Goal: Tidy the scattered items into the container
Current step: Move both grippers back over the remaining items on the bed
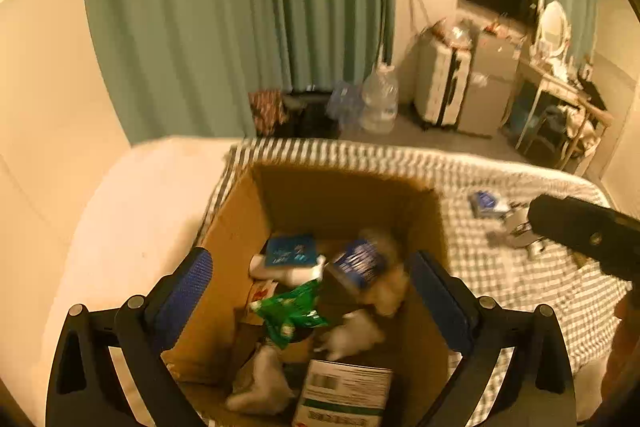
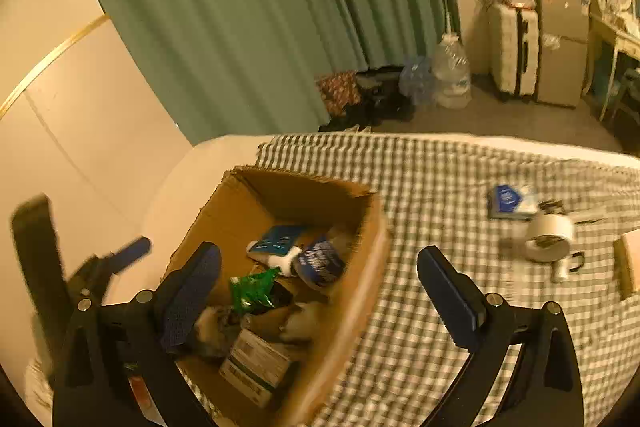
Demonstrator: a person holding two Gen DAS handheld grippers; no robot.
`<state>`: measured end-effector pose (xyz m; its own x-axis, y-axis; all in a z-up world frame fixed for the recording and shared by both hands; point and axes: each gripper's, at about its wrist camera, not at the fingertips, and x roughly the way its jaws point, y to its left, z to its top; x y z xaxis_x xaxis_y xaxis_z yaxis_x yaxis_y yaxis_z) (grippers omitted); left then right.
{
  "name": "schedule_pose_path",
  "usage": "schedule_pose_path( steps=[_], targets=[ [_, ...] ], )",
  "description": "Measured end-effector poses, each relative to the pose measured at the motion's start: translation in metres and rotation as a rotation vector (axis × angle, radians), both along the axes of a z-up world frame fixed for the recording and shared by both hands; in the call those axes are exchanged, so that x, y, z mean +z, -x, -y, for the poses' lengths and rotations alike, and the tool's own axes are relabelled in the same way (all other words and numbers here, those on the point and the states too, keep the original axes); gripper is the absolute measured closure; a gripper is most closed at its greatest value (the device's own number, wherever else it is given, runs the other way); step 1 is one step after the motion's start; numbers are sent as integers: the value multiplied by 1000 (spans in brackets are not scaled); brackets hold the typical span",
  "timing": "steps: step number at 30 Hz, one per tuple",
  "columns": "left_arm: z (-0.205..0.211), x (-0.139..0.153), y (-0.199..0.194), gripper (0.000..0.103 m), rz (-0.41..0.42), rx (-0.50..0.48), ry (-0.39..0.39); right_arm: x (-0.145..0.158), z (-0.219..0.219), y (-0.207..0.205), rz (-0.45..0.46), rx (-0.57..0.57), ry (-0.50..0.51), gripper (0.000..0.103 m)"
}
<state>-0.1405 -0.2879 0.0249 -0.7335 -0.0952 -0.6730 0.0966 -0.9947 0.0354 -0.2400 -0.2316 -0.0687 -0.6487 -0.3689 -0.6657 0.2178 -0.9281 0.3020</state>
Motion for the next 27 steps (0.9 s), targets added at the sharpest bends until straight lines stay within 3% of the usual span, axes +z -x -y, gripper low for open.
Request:
schedule_pose_path(
  steps=[6,12,19,27],
  targets=[
    [-58,49,-39,0,-103,-78,17,33,-61,-47,-90,-77,-32,4],
    [-133,63,-59,0,-147,-161,-12,46,-136,-86,-126,-178,-63,4],
    [-208,38,-51,0,-135,-204,-81,33,-230,-114,-106,-315,-92,4],
    [-276,-21,5,0,-17,-205,-89,-8,-303,-107,-44,-428,-108,4]
  ],
)
